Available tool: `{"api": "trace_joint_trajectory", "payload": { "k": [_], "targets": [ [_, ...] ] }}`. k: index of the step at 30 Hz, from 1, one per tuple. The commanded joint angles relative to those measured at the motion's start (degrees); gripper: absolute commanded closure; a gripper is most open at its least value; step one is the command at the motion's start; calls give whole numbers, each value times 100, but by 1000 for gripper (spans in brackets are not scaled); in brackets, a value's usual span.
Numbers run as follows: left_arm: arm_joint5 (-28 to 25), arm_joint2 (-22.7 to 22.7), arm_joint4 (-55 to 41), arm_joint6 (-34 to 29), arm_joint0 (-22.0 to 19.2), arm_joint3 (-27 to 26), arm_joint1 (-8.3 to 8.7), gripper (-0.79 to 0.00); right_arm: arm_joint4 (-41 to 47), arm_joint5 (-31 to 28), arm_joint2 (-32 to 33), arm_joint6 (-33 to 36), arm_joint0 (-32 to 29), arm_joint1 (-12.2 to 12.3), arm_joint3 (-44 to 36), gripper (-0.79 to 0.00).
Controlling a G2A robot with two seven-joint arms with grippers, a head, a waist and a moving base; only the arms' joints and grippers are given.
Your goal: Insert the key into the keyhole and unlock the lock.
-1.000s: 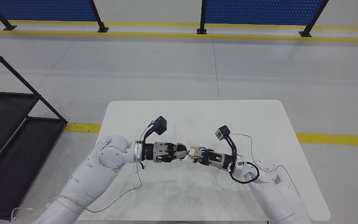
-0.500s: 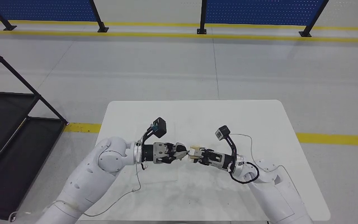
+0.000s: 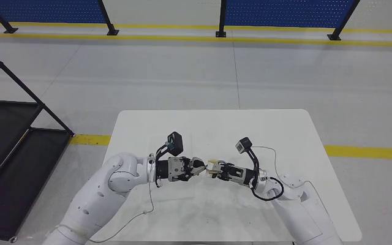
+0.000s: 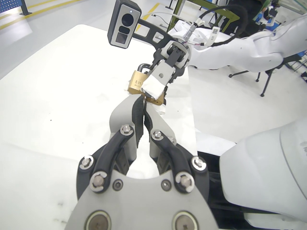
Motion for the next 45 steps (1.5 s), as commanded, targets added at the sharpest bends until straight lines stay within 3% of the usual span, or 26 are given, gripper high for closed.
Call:
{"api": "trace_joint_trajectory", "payload": {
  "k": [1,23,45],
  "targets": [
    [-12,-17,163,106,40,-36,2,0,0,0,0,0,0,0,0,0],
    [233,-126,1779,1213,405,-434,-6,0,0,0,0,0,0,0,0,0],
    [296,-241,2507,1655,529,-569,12,0,0,0,0,0,0,0,0,0]
  ]
}}
